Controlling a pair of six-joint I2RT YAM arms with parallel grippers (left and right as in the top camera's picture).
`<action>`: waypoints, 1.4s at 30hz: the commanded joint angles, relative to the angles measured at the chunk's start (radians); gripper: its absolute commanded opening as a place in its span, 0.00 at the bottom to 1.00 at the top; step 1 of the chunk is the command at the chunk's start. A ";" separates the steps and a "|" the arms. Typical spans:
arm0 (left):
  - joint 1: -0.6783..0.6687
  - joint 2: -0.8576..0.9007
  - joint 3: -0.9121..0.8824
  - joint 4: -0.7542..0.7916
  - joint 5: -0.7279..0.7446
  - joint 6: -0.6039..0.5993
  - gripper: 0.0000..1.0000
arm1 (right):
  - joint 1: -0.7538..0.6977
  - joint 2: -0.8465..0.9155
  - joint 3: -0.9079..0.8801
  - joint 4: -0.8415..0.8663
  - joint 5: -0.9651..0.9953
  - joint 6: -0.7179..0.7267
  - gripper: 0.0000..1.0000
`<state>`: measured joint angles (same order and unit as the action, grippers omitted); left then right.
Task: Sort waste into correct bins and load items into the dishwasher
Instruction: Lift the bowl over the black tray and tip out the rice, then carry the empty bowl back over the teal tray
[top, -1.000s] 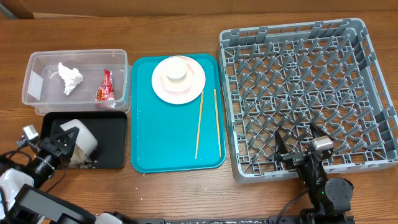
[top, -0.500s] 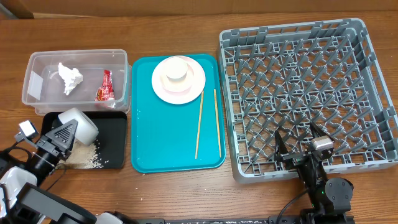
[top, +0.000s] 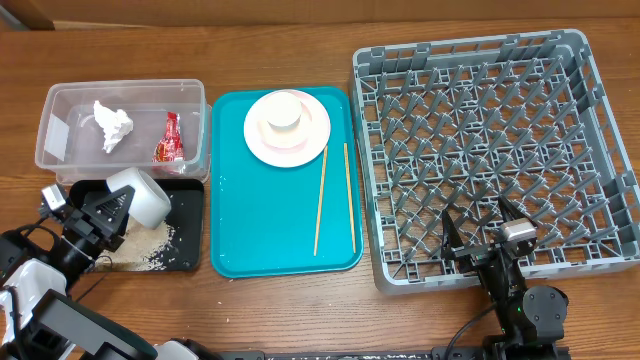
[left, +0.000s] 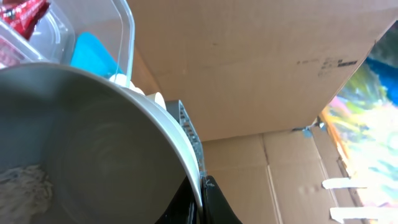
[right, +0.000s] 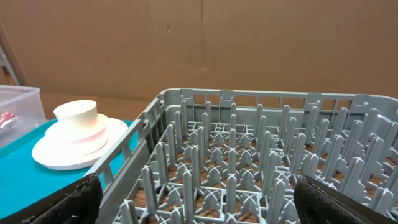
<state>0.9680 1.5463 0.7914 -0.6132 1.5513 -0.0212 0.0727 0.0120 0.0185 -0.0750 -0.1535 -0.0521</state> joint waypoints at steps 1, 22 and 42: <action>-0.008 -0.024 -0.007 -0.010 0.031 -0.042 0.04 | -0.003 -0.009 -0.011 0.005 -0.005 -0.001 1.00; -0.008 -0.024 -0.007 0.031 0.030 -0.132 0.04 | -0.003 -0.009 -0.011 0.006 -0.005 -0.001 1.00; -0.474 -0.025 0.033 0.036 -0.235 -0.263 0.04 | -0.003 -0.009 -0.011 0.006 -0.005 -0.001 1.00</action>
<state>0.5816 1.5463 0.7918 -0.5785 1.4399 -0.2379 0.0723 0.0120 0.0185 -0.0742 -0.1535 -0.0525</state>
